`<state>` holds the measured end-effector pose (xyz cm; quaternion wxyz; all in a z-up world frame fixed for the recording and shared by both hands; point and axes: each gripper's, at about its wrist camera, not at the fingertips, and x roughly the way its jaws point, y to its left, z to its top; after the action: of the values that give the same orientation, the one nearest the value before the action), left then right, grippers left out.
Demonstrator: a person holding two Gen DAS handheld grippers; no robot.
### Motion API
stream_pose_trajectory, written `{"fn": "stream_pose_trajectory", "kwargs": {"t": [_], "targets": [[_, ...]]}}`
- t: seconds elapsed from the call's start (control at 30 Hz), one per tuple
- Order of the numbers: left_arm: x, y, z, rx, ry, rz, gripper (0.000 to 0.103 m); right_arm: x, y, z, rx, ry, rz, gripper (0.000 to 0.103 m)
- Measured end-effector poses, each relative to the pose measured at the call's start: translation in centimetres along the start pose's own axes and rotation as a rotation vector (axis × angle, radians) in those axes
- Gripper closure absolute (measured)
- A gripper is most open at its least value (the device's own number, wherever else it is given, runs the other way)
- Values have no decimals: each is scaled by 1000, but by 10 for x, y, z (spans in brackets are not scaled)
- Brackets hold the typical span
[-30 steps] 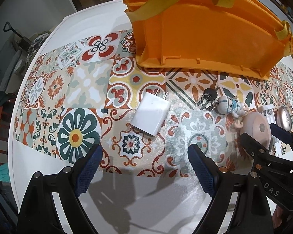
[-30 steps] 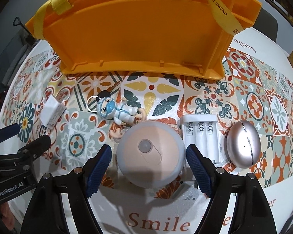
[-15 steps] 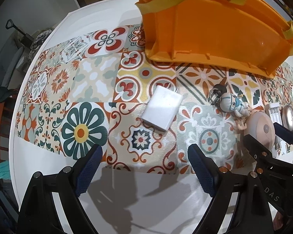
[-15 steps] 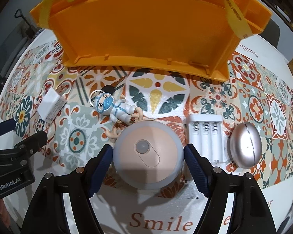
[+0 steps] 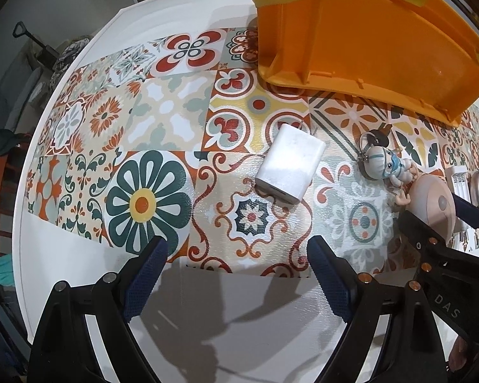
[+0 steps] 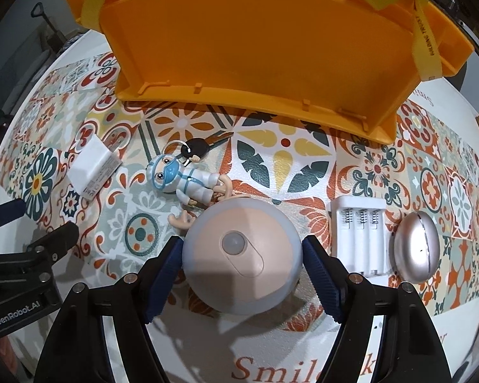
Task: Organize rigid objects
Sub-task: 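Lower the right tool onto the pink round lamp and close it, then lift the pink lamp with the right tool while the left tool moves toward the white charger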
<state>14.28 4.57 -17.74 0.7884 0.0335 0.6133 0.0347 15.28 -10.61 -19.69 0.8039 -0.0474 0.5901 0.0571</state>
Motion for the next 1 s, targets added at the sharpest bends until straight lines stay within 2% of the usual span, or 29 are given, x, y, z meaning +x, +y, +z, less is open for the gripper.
{"fn": "stream_pose_trajectory", "kwargs": {"t": [0.1,0.27,0.67,1.0], "targets": [[1,-1,0,2,0,-4,13,6,-3,0,12,19,14,27],[2,-1,1,13,-13,-21,13,5,-5,-2,15,2,16,28],[-15,-2,3,81,-123,-106,13,-24,-21,-18,96,-54,12,28],[-16,-5,18,213,-206,-177,14,-48,-26,-25,171,-104,14,28]]}}
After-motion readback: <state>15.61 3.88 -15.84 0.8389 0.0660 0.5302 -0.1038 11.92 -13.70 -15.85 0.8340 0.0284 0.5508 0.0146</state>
